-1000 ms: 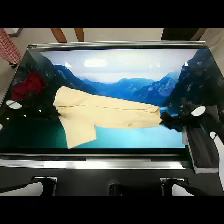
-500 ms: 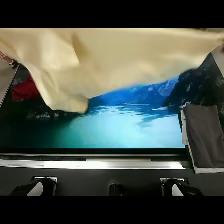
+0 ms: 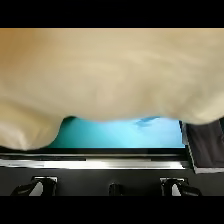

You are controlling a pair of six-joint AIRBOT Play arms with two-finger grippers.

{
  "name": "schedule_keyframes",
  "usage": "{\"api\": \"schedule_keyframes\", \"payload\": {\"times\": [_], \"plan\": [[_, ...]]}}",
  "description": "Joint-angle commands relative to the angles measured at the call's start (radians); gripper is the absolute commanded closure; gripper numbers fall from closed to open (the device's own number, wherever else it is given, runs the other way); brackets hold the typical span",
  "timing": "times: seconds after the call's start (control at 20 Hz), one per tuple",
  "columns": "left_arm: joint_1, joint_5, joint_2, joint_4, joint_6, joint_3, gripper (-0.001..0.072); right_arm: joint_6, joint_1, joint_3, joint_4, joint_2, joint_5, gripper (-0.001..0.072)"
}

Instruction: Fold the shirts.

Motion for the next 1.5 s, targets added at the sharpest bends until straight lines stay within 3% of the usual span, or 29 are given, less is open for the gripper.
{"api": "schedule_keyframes", "payload": {"times": [0.0,0.2,0.3,0.4,0.55,0.75,0.85,1.0,1.1,1.25,1.35,1.45], "plan": [[0.000,-0.081,-0.074,0.090,-0.037,0.006,0.0674,0.090,0.000,0.006,-0.019,-0.068,0.098,0.0675],[-0.014,-0.307,-0.294,0.090,-0.035,-0.117,0.0674,0.015,0.000,0.000,0.065,-0.364,0.460,0.0677],[-0.048,-0.327,-0.394,0.091,-0.002,-0.299,0.0674,-0.002,0.045,-0.064,0.042,-0.551,0.538,0.0677],[-0.083,-0.232,-0.479,0.094,0.017,-0.520,0.0673,-0.001,0.132,-0.141,-0.031,-0.724,0.477,0.0677],[-0.106,-0.014,-0.643,0.076,0.016,-0.712,0.0672,0.075,0.214,-0.151,-0.055,-0.960,0.254,0.0676],[-0.108,0.203,-0.853,-0.019,0.035,-0.661,0.0672,0.311,0.203,-0.150,-0.064,-1.078,-0.101,0.0676],[-0.111,0.285,-0.912,-0.056,0.035,-0.600,0.0672,0.343,0.177,-0.150,-0.066,-1.079,-0.231,0.0676],[-0.120,0.349,-0.938,-0.057,0.035,-0.542,0.0672,0.344,0.161,-0.150,-0.039,-1.079,-0.231,0.0676],[-0.106,0.275,-0.927,-0.056,0.048,-0.513,0.0672,0.323,0.161,-0.150,-0.039,-1.064,-0.110,0.0676],[-0.063,-0.009,-0.894,-0.018,0.106,-0.485,0.0672,0.180,0.161,-0.151,-0.055,-1.010,0.188,0.0675],[-0.045,-0.230,-0.904,0.043,0.101,-0.488,0.0672,0.173,0.162,-0.158,-0.042,-1.007,0.413,0.0676],[-0.043,-0.330,-0.924,0.056,0.102,-0.526,0.0672,0.173,0.164,-0.207,-0.019,-1.018,0.515,0.0676]]}}
